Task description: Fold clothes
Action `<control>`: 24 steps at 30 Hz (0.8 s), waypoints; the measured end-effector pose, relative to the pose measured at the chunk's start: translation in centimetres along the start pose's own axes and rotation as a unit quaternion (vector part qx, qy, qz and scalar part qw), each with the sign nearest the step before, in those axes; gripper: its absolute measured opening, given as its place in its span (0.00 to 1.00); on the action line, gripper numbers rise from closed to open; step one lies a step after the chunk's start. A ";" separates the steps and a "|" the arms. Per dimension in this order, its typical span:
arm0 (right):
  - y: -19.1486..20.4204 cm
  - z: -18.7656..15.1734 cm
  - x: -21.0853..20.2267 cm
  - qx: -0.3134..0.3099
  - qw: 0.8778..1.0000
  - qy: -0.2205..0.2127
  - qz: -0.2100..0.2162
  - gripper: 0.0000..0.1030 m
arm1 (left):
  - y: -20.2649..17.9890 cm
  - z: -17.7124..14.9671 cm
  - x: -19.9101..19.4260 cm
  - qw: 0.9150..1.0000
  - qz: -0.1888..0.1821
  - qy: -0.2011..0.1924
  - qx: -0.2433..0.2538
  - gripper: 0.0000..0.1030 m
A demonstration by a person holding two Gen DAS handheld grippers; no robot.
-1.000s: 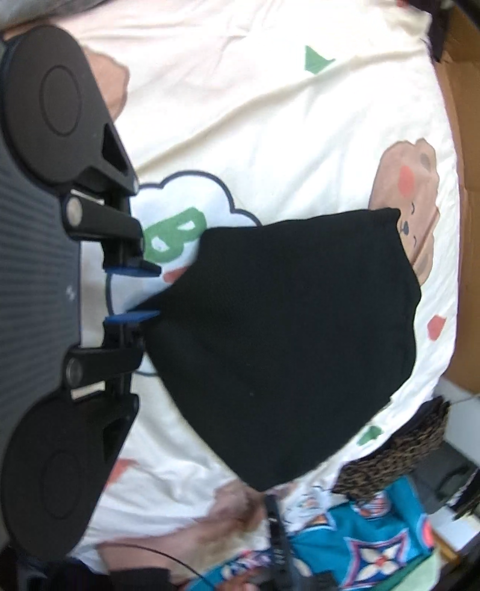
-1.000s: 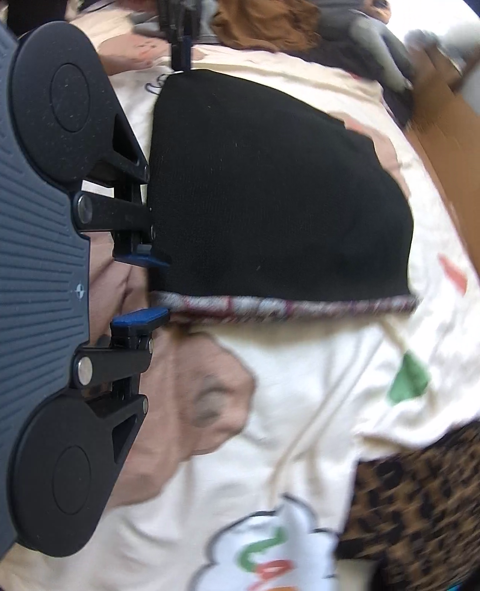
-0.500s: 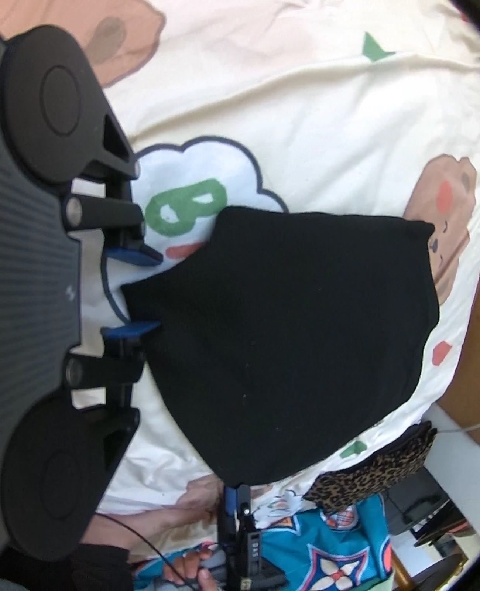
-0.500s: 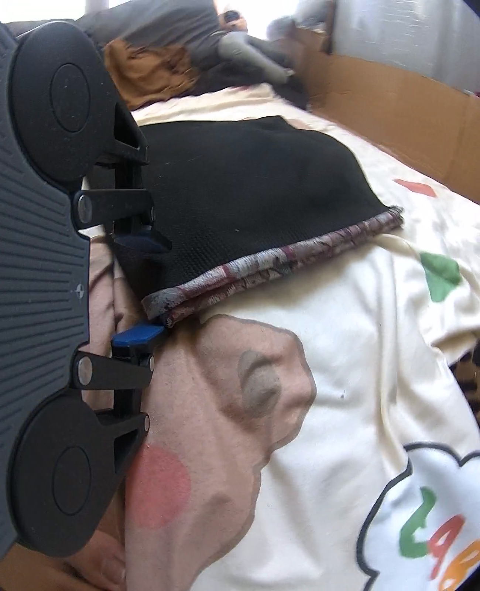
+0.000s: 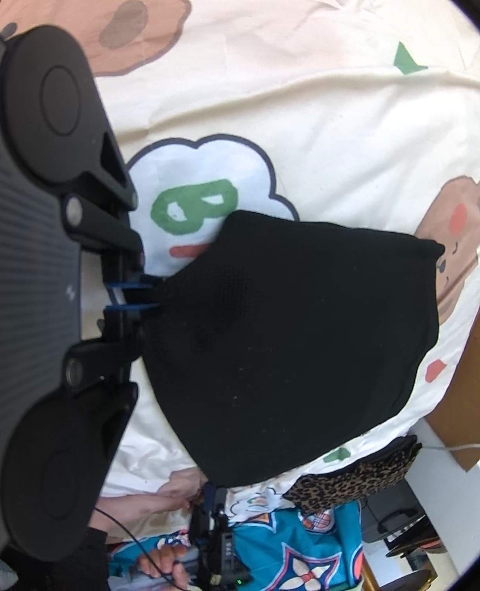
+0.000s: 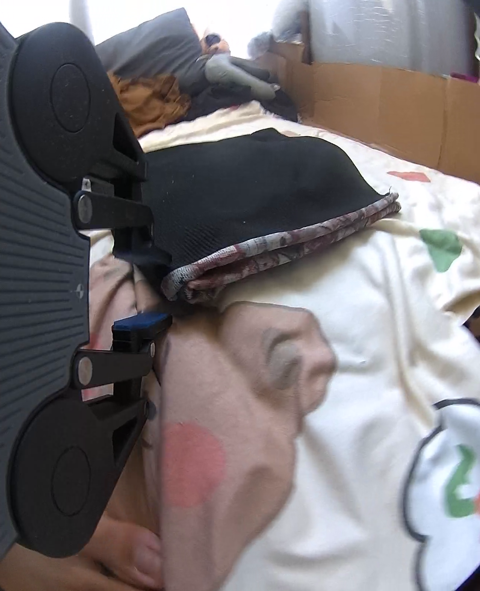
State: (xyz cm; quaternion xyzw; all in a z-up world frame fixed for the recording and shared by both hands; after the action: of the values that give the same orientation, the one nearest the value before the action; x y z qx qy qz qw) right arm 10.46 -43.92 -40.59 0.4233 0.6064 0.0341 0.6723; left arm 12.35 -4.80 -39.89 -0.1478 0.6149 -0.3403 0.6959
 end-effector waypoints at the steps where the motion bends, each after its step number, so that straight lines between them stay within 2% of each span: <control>1: 0.0 -0.1 0.2 0.006 1.000 0.002 0.007 0.37 | 0.0 0.1 0.1 1.000 -0.003 0.000 -0.003 0.13; 6: -0.3 0.0 1.3 0.039 0.999 0.008 0.038 0.37 | -0.1 0.3 0.3 0.999 -0.021 -0.011 -0.021 0.27; 8: -0.3 0.2 1.4 0.043 0.998 0.006 0.044 0.35 | 0.0 0.3 0.4 0.999 -0.025 -0.013 -0.023 0.29; 9: -0.1 0.3 1.5 0.042 0.998 0.003 0.044 0.23 | 0.0 0.3 0.5 0.999 -0.026 -0.013 -0.022 0.29; 10: 0.0 0.5 1.5 0.040 0.998 0.001 0.043 0.16 | 0.0 0.2 0.6 0.999 -0.028 -0.011 -0.022 0.28; 11: 0.1 0.6 1.4 0.035 0.999 -0.002 0.041 0.15 | 0.0 0.2 0.8 0.999 -0.029 -0.009 -0.022 0.26; 12: 0.4 0.6 1.2 0.026 0.999 -0.008 0.039 0.11 | 0.1 0.2 0.8 0.999 -0.030 -0.006 -0.023 0.15; 13: 0.6 0.7 1.0 0.016 0.999 -0.013 0.036 0.09 | 0.1 0.2 0.8 0.999 -0.032 -0.003 -0.024 0.08; 18: 1.7 1.4 -0.7 -0.002 0.999 -0.042 0.034 0.08 | -0.7 0.2 1.0 0.998 -0.049 0.000 -0.030 0.06; 24: 2.2 3.6 -2.9 -0.020 0.996 -0.079 0.021 0.07 | -2.8 -0.5 1.8 0.997 -0.077 0.022 -0.021 0.06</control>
State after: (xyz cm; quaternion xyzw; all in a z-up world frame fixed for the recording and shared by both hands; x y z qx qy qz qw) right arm 13.79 -46.04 -37.25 0.4239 0.5411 0.0271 0.7258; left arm 11.12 -7.93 -39.59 -0.2019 0.6242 -0.3832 0.6502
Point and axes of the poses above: each gripper's, at about its wrist camera, not at the fingertips, and x roughly the way its jaws point, y to its left, z to its top, the point moved 8 cm from there along x, roughly the way its jaws point, and after that the axes turned 10 degrees about -z, right-handed, at the moved point
